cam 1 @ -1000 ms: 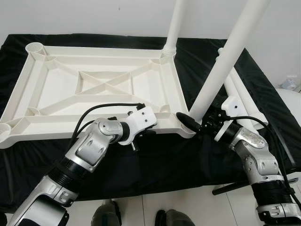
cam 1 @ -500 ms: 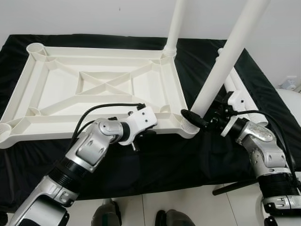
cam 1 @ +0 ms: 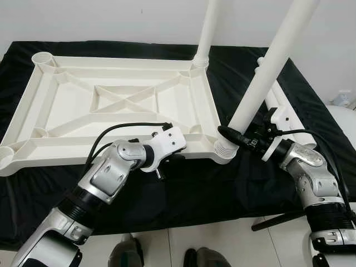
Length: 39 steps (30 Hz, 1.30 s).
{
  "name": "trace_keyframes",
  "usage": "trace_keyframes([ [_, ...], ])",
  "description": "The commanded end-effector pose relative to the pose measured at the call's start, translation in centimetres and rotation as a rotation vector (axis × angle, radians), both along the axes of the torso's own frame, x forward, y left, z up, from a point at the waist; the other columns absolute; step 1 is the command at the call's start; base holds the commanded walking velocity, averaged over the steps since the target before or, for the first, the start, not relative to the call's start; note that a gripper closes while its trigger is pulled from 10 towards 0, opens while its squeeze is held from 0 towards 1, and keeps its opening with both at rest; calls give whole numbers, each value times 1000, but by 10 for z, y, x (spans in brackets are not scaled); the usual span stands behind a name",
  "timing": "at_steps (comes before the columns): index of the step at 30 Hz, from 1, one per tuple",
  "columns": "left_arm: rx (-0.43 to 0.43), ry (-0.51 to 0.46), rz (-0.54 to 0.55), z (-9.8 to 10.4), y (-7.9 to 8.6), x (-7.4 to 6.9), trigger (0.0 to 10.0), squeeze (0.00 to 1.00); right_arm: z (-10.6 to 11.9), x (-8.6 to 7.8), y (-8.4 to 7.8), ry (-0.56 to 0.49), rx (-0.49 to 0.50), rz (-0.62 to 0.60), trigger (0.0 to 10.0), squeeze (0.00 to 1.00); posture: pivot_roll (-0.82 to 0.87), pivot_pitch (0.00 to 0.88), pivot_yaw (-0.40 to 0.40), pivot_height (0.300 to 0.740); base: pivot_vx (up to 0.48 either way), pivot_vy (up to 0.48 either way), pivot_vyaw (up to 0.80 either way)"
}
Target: Building children table
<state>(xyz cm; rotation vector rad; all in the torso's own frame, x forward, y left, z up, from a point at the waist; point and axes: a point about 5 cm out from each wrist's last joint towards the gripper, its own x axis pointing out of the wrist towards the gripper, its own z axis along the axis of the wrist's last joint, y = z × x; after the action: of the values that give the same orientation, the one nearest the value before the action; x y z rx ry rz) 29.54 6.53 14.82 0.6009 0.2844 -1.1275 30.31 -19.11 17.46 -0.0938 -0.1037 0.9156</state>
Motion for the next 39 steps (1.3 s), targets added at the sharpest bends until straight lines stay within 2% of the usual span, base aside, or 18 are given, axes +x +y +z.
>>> trace_keyframes([
  [1, -26, -72, -33, 15, -7, 1, 10000, 0, -2, -4, 1, -4, -33, 30, 10000, 0, 11, 83, -31, 740, 0, 0, 0],
  [8, -31, -71, -29, 15, -7, 2, 10000, 0, -9, -9, 13, 16, 0, 1, 10000, 0, 11, 88, -33, 740, 0, 0, 0],
  [18, -41, -65, -27, 17, -9, 1, 10000, 0, -9, -19, 34, -24, 56, -54, 10000, 0, 10, 95, -31, 740, 0, 0, 0],
  [23, -42, -63, -28, 17, -10, 1, 10000, 0, -10, -21, 37, -25, 68, -67, 10000, 0, 9, 96, -30, 740, 0, 0, 0],
  [39, -45, -59, -27, 19, -11, 1, 10000, 0, -17, -21, 55, 22, 107, -287, 10000, 0, 15, 103, -32, 740, 0, 0, 0],
])
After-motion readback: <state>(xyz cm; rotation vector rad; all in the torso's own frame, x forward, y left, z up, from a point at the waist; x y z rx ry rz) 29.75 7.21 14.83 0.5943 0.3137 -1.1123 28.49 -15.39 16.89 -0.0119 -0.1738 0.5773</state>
